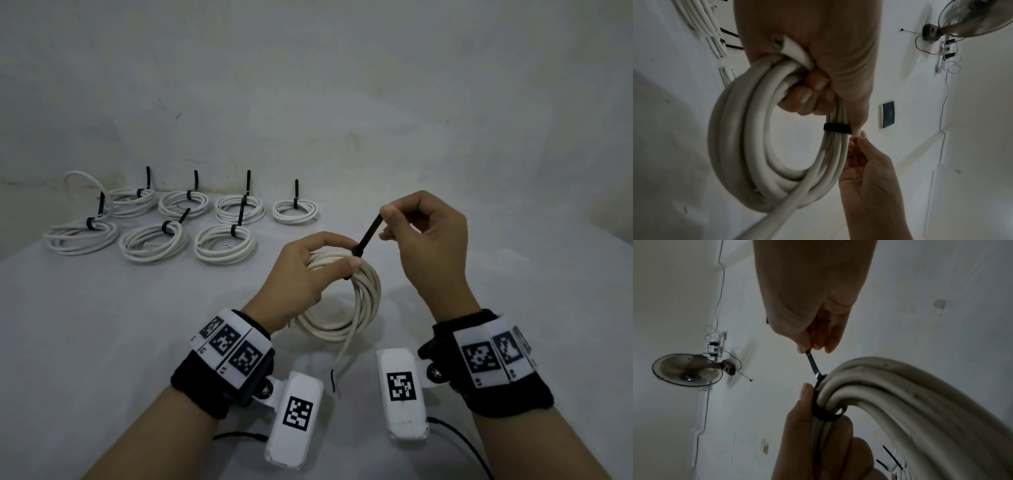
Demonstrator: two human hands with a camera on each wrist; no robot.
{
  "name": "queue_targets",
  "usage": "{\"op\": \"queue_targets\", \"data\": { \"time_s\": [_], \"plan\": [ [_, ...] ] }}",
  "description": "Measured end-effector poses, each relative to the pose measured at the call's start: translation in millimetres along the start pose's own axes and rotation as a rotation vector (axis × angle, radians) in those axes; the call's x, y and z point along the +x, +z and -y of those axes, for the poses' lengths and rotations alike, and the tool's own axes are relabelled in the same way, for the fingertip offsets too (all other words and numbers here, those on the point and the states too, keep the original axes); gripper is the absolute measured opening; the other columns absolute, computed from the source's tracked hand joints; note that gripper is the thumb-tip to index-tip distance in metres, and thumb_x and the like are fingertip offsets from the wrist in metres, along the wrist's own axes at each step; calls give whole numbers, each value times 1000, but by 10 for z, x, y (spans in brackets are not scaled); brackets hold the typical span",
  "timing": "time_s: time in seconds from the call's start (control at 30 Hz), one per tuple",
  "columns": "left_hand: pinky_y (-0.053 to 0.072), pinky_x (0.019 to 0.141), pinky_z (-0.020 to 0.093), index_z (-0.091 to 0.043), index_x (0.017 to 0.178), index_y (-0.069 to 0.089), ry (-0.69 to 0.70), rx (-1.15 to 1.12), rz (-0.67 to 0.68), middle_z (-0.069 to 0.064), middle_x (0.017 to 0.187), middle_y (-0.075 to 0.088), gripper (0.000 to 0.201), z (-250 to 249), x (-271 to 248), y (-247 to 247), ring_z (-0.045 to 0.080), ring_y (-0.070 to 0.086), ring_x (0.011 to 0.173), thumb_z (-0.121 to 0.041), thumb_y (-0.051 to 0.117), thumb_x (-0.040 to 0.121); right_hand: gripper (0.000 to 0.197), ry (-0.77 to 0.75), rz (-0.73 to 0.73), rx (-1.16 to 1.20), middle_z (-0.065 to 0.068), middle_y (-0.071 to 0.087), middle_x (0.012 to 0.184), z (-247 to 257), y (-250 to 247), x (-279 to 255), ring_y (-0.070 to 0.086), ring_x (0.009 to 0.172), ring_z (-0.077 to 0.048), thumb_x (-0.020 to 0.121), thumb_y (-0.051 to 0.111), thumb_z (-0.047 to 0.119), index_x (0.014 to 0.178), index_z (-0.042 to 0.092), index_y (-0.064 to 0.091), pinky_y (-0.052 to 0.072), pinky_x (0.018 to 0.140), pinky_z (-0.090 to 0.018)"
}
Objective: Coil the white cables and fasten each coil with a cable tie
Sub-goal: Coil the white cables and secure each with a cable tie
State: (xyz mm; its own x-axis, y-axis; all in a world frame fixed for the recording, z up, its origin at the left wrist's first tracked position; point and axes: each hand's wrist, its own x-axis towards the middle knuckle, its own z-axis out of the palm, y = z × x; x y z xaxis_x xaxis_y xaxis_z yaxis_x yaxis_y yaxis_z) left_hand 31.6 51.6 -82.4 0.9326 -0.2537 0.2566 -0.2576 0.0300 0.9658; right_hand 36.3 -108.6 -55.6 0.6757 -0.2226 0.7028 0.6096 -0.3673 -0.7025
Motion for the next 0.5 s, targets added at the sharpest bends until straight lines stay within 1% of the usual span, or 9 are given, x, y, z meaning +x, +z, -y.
{"op": "queue_targets", "data": {
  "time_s": [0.1, 0.2, 0.27, 0.33, 0.37, 0.4, 0.43, 0.47, 0.5],
  "plan": [
    [27, 37, 16, -17, 87, 66, 2, -4, 0, -7, 57, 62, 6, 10, 2, 12, 2, 41, 38, -13, 69, 83, 20, 18, -14, 7, 6, 61, 63, -28, 7, -3, 64, 56, -14, 85, 68, 9, 69, 19, 59, 54, 62, -34],
    [27, 38, 16, -18, 83, 66, 14, -36, -54, -7, 57, 62, 5, 41, 3, 13, 2, 41, 39, -13, 67, 84, 17, 40, -9, 56, 5, 61, 65, -59, 47, -8, 63, 60, -16, 87, 66, 11, 72, 19, 60, 55, 65, -35],
    [28, 39, 17, -19, 85, 66, 18, -47, -117, -10, 56, 61, 4, 67, 25, 2, 1, 42, 39, -15, 65, 86, 12, 66, 77, 100, 6, 62, 72, -99, 109, -33, 62, 67, -14, 89, 63, 16, 79, 23, 60, 55, 67, -35],
    [31, 41, 19, -20, 89, 64, 24, -67, -213, -13, 52, 58, 1, 92, 64, -12, 0, 43, 40, -20, 63, 88, 6, 109, 261, 59, 8, 62, 84, -148, 178, -95, 63, 75, -12, 89, 63, 27, 91, 28, 58, 54, 69, -31],
    [33, 41, 20, -20, 90, 62, 29, -88, -269, -13, 50, 56, 2, 103, 88, -22, 1, 42, 40, -22, 62, 89, 11, 160, 360, 50, 6, 62, 87, -168, 213, -139, 65, 75, -13, 89, 63, 29, 98, 27, 56, 53, 67, -28],
    [35, 41, 20, -20, 91, 60, 31, -123, -315, -13, 47, 53, 4, 108, 108, -35, 1, 41, 40, -24, 61, 90, 16, 203, 439, 68, 3, 63, 87, -177, 247, -185, 66, 70, -14, 89, 63, 29, 102, 23, 55, 52, 62, -24],
    [37, 42, 21, -19, 93, 58, 32, -168, -336, -11, 46, 50, 7, 104, 122, -48, 3, 41, 40, -25, 60, 90, 17, 216, 474, 84, 1, 63, 81, -185, 275, -224, 66, 63, -14, 89, 63, 26, 102, 19, 55, 49, 56, -19],
    [41, 44, 21, -18, 95, 56, 31, -210, -325, -10, 47, 49, 10, 99, 134, -66, 4, 41, 42, -25, 59, 90, 13, 199, 465, 87, 0, 62, 73, -177, 294, -246, 64, 55, -14, 90, 61, 24, 98, 15, 56, 46, 51, -16],
    [45, 48, 22, -17, 98, 54, 22, -230, -284, -7, 52, 51, 13, 96, 139, -89, 5, 44, 45, -26, 58, 90, 8, 176, 428, 70, 0, 60, 66, -185, 308, -248, 62, 49, -13, 91, 60, 22, 93, 14, 57, 43, 47, -15]
  ]
}}
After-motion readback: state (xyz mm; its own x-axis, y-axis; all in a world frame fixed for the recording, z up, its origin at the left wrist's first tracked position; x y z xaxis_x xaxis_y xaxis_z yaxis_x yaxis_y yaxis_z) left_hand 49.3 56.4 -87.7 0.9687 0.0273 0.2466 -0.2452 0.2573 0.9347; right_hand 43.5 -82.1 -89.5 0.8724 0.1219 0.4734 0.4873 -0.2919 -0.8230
